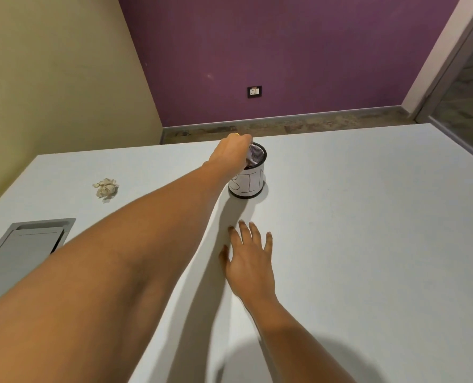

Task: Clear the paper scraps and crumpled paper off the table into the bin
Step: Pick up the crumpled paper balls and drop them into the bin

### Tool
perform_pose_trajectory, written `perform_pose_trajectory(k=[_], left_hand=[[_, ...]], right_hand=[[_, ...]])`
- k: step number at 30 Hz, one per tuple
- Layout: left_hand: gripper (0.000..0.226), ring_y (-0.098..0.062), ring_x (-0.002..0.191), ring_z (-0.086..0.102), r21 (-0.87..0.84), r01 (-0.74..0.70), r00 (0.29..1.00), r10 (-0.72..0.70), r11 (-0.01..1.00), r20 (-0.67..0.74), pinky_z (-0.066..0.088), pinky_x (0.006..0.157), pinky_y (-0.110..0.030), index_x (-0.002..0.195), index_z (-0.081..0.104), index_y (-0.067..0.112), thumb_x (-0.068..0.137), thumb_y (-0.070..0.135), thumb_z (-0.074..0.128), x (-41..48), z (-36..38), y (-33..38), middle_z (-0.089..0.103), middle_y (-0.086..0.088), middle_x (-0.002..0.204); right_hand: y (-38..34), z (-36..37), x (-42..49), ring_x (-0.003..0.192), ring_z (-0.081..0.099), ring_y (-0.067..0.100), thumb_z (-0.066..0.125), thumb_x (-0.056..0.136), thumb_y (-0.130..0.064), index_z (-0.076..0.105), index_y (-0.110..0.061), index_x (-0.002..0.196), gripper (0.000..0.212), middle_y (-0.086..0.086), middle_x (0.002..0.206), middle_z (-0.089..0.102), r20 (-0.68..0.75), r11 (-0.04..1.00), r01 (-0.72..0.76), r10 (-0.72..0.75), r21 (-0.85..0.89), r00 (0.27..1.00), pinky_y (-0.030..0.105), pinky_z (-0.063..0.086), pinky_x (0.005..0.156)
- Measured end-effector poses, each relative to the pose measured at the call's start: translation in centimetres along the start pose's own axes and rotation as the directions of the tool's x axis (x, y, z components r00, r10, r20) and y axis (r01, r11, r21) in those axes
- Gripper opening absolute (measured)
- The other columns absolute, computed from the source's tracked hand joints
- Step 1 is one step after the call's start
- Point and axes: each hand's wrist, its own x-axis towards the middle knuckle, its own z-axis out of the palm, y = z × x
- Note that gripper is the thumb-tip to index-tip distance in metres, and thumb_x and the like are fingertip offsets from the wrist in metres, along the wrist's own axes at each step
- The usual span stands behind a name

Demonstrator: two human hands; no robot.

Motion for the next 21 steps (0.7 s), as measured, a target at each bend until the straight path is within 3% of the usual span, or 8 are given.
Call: perform_pose_trajectory(k=[5,10,17,19,21], left_hand=[[0.046,-0.036,0.110,0.054,-0.032,0.010,1.000,-0.009,0.999,0.016,0.045,0.075,-0.037,0.125,0.048,0.008,0.083,0.012,0.064,0.9,-0.6,-0.1,0.055,-0.019,0.125],[0.031,-0.032,0.096,0.062,0.009,-0.001,0.999,0.001,1.000,-0.035,0.046,0.068,-0.032,0.106,0.064,0.006,0.079,0.019,0.072,1.1,-1.5,0.1,0.066,-0.016,0.109],[0.029,-0.036,0.083,0.058,0.041,0.018,0.999,-0.019,0.999,0.026,0.042,0.063,-0.036,0.088,0.059,-0.002,0.094,0.024,0.049,0.6,-0.1,0.4,0.063,-0.023,0.099],[0.027,-0.036,0.081,0.055,0.028,0.008,0.999,-0.009,1.000,0.043,0.042,0.063,-0.038,0.094,0.057,-0.002,0.097,0.017,0.038,0.5,0.2,0.5,0.061,-0.025,0.098],[0.032,-0.036,0.083,0.052,-0.009,0.017,0.997,-0.016,1.000,0.075,0.041,0.063,-0.038,0.118,0.052,0.004,0.098,0.015,0.029,0.5,0.4,0.8,0.056,-0.019,0.083]], right_hand=[[-0.1,0.1,0.0,0.128,0.047,0.027,0.051,0.086,-0.030,0.055,-0.016,0.122,0.038,0.007,0.133,0.055,-0.051,0.999,-0.011,0.009,-0.030,0.999,0.056,0.033,0.106],[-0.1,0.2,0.0,0.126,0.050,0.026,0.054,0.084,-0.031,0.057,-0.017,0.120,0.038,0.007,0.131,0.057,-0.079,0.999,-0.016,0.013,-0.043,0.997,0.055,0.036,0.104],[-0.1,0.3,0.0,0.124,0.052,0.025,0.056,0.083,-0.030,0.058,-0.017,0.118,0.037,0.005,0.129,0.059,-0.100,0.997,-0.020,0.013,-0.068,0.995,0.054,0.038,0.102],[-0.1,0.4,0.0,0.123,0.053,0.025,0.057,0.082,-0.029,0.059,-0.016,0.116,0.037,0.006,0.128,0.060,-0.114,0.997,-0.018,0.010,-0.072,0.993,0.054,0.039,0.101],[0.0,0.5,0.0,0.125,0.050,0.025,0.054,0.083,-0.029,0.058,-0.015,0.118,0.038,0.006,0.130,0.058,-0.109,0.998,-0.010,0.003,-0.067,0.994,0.054,0.037,0.103]])
